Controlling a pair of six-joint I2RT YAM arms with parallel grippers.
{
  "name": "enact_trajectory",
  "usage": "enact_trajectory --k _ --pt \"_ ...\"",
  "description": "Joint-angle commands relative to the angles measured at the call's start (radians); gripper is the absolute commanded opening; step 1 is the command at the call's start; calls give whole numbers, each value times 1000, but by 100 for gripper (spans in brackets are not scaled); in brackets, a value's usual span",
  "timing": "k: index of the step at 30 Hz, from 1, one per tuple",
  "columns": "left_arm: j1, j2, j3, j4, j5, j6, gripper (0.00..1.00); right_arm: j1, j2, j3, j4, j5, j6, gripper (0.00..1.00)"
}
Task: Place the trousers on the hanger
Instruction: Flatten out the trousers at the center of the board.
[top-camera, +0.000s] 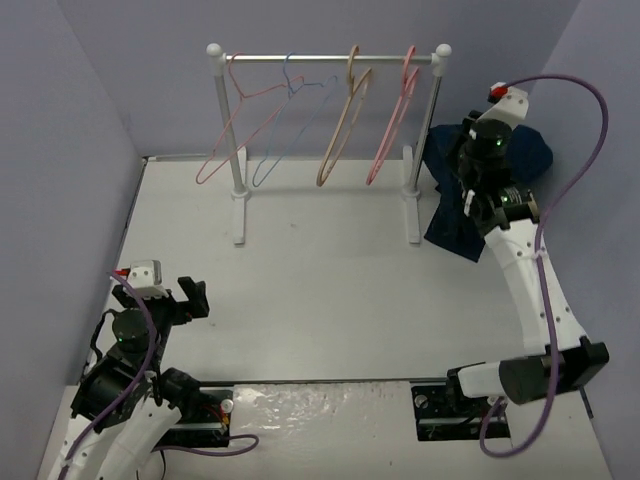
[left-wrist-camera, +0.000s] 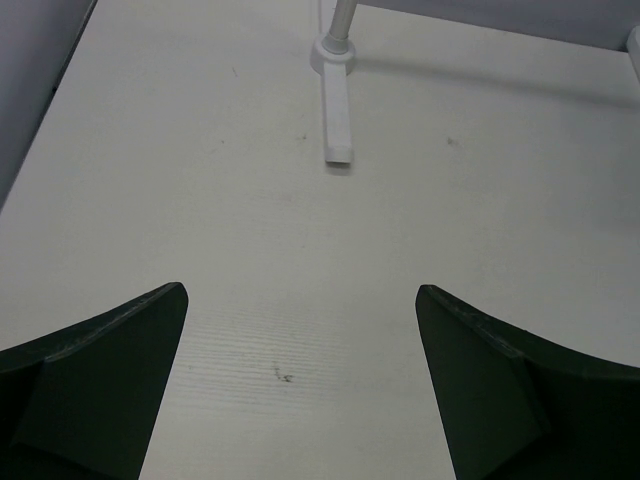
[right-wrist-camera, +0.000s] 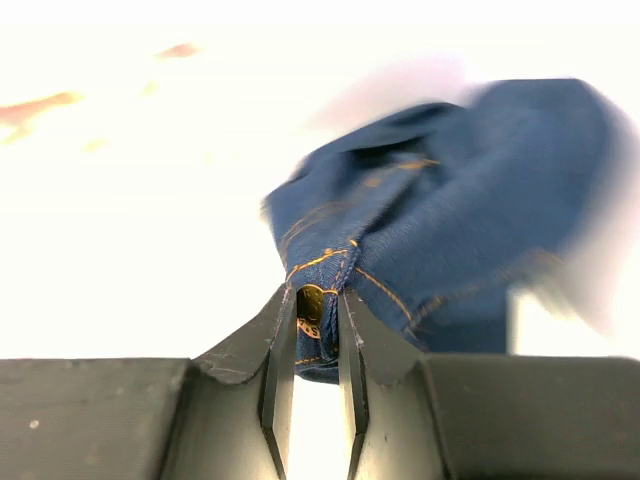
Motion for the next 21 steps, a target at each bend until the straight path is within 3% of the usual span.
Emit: enact_trajectory --k 1,6,12,17,21 --pt "5 65 141 35 72 -83 97 178 -157 -110 -194 172 174 0" --pt "5 131 296 -32 171 -77 97 507 -259 -223 -252 227 412 0" --pt "5 172 374 -85 276 -81 97 900 -134 -152 -262 360 532 0" --pt "5 155 390 -118 302 -107 97 1094 -11 -24 -274 466 524 0" --pt "5 141 375 -148 276 -114 97 1102 45 -53 -275 459 559 1"
